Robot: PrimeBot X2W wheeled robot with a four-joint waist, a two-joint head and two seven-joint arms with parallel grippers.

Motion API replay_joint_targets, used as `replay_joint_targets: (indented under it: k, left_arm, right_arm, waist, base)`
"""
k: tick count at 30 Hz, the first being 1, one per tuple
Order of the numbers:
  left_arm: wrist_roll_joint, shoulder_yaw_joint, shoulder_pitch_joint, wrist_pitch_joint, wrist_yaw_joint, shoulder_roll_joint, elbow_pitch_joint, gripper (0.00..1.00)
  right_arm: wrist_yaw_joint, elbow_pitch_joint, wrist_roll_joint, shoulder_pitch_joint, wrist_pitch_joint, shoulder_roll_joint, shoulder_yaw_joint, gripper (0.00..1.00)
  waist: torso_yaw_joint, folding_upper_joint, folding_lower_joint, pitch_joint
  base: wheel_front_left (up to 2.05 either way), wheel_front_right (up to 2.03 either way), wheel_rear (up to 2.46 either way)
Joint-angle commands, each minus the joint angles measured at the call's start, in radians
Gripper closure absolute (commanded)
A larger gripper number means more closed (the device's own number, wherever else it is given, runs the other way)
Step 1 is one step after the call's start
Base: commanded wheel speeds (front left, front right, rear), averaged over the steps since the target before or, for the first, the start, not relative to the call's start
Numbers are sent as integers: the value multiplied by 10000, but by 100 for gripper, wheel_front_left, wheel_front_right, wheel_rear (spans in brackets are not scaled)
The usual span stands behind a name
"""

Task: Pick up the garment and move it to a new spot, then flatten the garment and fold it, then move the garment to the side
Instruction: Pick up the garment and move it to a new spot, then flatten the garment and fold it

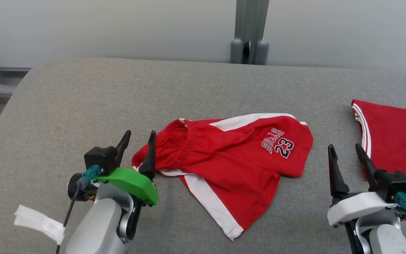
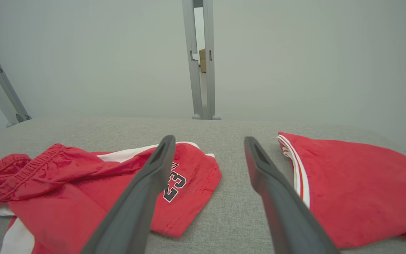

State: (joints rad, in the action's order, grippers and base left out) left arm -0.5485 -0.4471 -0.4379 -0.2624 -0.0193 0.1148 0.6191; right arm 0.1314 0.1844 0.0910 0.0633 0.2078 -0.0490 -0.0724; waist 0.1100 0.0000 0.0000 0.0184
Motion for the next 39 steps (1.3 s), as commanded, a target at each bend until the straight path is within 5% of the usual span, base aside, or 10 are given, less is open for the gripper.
replay_joint_targets:
  k: [1, 18, 39]
  left_arm:
    - [100, 179, 383, -23, 99, 117, -242, 0]
    - [730, 1717, 3159, -28, 739, 112, -2980, 0]
    - [908, 1671, 3300, -28, 713, 26, -3116, 0]
  right_arm:
    - [-15, -61, -49, -178, 81, -29, -41, 0]
    - [-15, -357, 214, -1207, 499, -29, 89, 0]
    - [-15, -165, 288, -1160, 569, -29, 383, 0]
  waist:
    - [131, 0, 0, -90]
    - [332, 0, 0, -305]
    - [35, 0, 0, -331]
  base:
    - [0, 0, 0]
    - [0, 0, 0]
    - [0, 0, 0]
